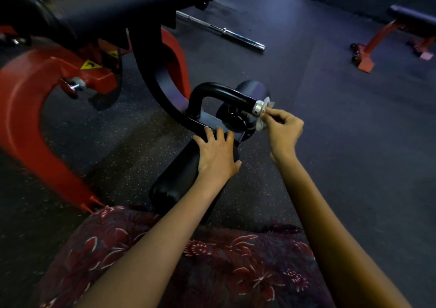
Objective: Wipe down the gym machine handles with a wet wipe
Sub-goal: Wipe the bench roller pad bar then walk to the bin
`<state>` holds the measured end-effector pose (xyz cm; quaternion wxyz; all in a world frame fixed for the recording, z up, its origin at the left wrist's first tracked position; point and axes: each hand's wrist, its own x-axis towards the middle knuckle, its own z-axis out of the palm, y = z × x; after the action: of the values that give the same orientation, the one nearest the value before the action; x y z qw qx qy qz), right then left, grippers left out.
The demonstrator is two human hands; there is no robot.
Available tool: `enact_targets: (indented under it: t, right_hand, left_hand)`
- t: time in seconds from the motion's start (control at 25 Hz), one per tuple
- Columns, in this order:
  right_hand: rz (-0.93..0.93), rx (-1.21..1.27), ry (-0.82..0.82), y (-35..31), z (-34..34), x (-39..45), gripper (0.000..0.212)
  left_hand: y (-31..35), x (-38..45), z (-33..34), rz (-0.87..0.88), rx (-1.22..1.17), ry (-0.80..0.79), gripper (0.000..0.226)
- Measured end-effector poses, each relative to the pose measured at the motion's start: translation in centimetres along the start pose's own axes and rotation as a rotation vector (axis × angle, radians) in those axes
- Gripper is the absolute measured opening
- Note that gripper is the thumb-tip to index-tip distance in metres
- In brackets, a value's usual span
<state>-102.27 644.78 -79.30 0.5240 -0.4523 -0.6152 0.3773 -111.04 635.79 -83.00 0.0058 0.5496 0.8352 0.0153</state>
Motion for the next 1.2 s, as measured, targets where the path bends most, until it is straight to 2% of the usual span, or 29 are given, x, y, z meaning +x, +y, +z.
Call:
enact_targets:
  t: [0.2,0.24,0.36,0.4,0.52,0.64,0.76,0.92,1.08,1.2]
  right_hand:
    - [-0.193,-0.119,-0.014,-0.8,0.3,1.7,0.017]
    - [-0.316,-0.188,-0.058,-0.8,0.2,1.8,0.017]
    - [-0.879,-0.473,-0.251,-1.1,0.8,1.8,0.018]
    - [-0.983,-0.54,-0.308,-1.4,1.7,2.3,0.019]
    - [-1.146,-0.644,-0.475,-2.8,4.2,3.4,0.02]
    - [-1.097,-0.738,-0.603,-2.8,2.0,4.4,0.021]
    - [-1.084,-0.778,-0.625,-2.4,-0.3,4.7,0.024]
    - [-1.235,-0.821,-0.7,-3.8,4.4,5.6,0.016]
    - [-1.062,-1.113,-0.935,-6.5,11.3,6.1,0.025]
    - [-1.026,-1.094,-1.056,-8.4,10.7,7.6,0.032]
  left_hand:
    - [-0.1,-0.1,-0.1,0.009,-0.004,0.004,0.088]
    - [-0.1,-0.1,-0.1,0.008,-0.007,-0.002,0.088]
    - [-0.1,0.0,-0.2,0.006,-0.003,-0.013,0.087]
    - [-0.1,0.0,-0.2,0.007,-0.001,-0.015,0.087]
    - [-0.3,0.1,-0.1,0.002,0.001,-0.014,0.086]
    - [-0.3,0.1,-0.3,0.006,-0.016,-0.026,0.086]
    - [-0.3,0.1,-0.3,0.003,-0.019,-0.023,0.085]
    - [-0.2,0.2,-0.1,0.007,-0.034,-0.013,0.083]
    - [-0.4,0.3,-0.3,0.009,-0.072,-0.031,0.083]
    - [-0.6,0.4,-0.2,0.008,-0.085,-0.017,0.084]
